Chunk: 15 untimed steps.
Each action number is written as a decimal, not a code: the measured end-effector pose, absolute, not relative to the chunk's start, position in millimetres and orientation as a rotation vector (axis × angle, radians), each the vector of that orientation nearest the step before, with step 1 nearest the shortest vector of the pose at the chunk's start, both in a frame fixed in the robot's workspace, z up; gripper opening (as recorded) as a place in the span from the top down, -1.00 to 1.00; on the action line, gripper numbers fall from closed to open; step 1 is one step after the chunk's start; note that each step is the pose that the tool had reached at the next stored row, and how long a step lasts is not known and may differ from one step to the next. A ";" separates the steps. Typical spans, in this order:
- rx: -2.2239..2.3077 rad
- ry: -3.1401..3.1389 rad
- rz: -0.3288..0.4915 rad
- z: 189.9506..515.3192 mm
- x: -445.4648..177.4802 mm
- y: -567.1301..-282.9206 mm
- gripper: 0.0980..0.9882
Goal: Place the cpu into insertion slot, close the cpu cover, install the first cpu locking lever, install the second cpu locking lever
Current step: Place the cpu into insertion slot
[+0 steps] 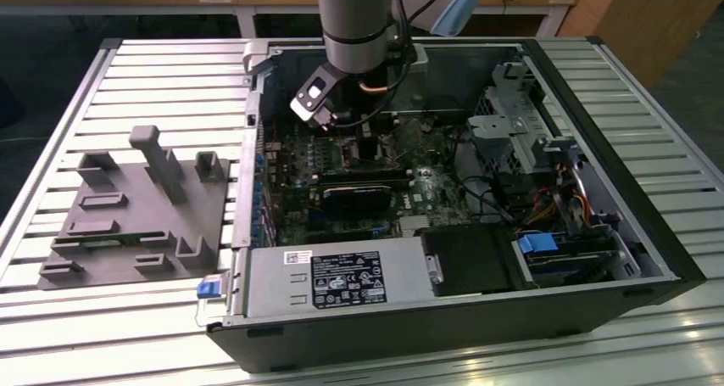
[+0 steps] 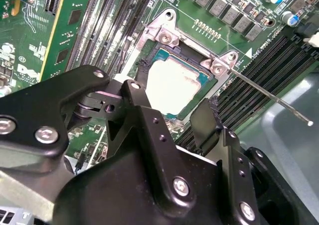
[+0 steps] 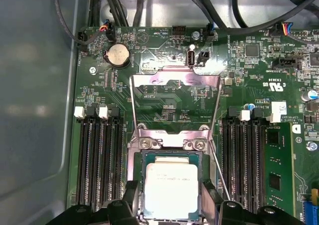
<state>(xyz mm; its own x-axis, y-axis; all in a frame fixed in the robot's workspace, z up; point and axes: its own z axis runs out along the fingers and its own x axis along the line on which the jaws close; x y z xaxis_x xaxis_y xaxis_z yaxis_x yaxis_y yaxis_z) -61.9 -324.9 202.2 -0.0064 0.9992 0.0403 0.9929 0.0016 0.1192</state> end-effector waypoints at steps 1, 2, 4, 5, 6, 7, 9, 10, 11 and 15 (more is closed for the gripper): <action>2.174 2.183 0.175 202.2 -61.9 -324.9 -0.15; 2.174 2.183 0.174 202.2 -61.9 -324.9 -0.15; 2.174 2.183 0.174 202.2 -61.9 -324.9 -0.12; 2.174 2.183 0.174 202.2 -61.9 -324.9 0.03; 2.174 2.183 0.174 202.2 -61.9 -324.9 0.03; 2.174 2.183 0.174 202.2 -61.9 -324.9 0.17; 2.174 2.183 0.174 202.2 -61.9 -324.9 0.30; 2.174 2.183 0.174 202.2 -61.9 -324.9 0.30; 2.174 2.183 0.174 202.2 -61.9 -324.9 0.43; 2.174 2.183 0.174 202.2 -61.9 -324.9 0.82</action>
